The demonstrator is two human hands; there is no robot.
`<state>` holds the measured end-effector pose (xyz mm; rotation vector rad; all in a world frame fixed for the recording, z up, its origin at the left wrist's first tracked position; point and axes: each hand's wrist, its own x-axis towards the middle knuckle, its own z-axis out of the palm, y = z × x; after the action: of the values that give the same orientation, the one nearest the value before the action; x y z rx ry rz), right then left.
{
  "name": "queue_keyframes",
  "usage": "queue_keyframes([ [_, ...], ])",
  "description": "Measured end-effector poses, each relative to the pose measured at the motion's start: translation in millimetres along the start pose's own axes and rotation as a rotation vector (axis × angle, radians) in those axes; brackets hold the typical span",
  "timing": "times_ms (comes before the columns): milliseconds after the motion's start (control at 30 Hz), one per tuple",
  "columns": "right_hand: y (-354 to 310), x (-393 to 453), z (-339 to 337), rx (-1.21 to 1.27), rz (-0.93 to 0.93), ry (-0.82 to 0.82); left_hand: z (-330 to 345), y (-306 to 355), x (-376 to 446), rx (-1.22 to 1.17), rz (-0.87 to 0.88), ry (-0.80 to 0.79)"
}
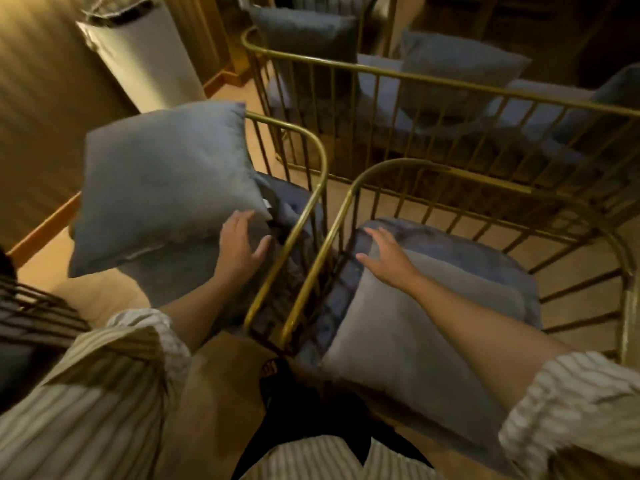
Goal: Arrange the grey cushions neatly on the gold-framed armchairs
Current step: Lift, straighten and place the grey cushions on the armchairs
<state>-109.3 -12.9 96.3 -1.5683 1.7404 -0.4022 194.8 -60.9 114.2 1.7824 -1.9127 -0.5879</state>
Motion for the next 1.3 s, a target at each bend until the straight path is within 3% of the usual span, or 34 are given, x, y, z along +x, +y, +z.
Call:
queue_keyframes([
  [133, -80, 42, 21, 0.05, -0.071, -0.04, -67, -73, 24, 0.037, -0.082, 0.223],
  [200, -122, 66, 36, 0.108, -0.066, -0.032, -98, -108, 37, 0.031, -0.153, 0.258],
  [400, -243, 157, 83, 0.241, -0.034, 0.03, -174, -229, 97, 0.082, -0.355, 0.202],
  [533, -281, 213, 103, 0.333, 0.054, 0.049, -196, -277, 135, 0.062, -0.508, 0.154],
  [600, -289, 238, 110, 0.349, 0.134, 0.052, -203, -291, 154, -0.078, -0.599, 0.118],
  [733, -283, 272, 115, 0.466, 0.304, 0.03, -203, -299, 183, -0.449, -0.776, -0.05],
  [833, -276, 283, 117, 0.617, 0.423, 0.023, -204, -297, 193, -0.666, -0.857, -0.022],
  [967, -268, 269, 113, 0.733, 0.348, 0.006, -210, -289, 202, -0.948, -0.778, -0.021],
  [1133, -244, 232, 100, 0.965, 0.278, 0.09, -212, -257, 210, -0.986, -0.72, -0.042],
  [1300, -206, 196, 51, 1.147, 0.356, 0.251, -203, -181, 227, -0.956, -0.57, -0.193],
])
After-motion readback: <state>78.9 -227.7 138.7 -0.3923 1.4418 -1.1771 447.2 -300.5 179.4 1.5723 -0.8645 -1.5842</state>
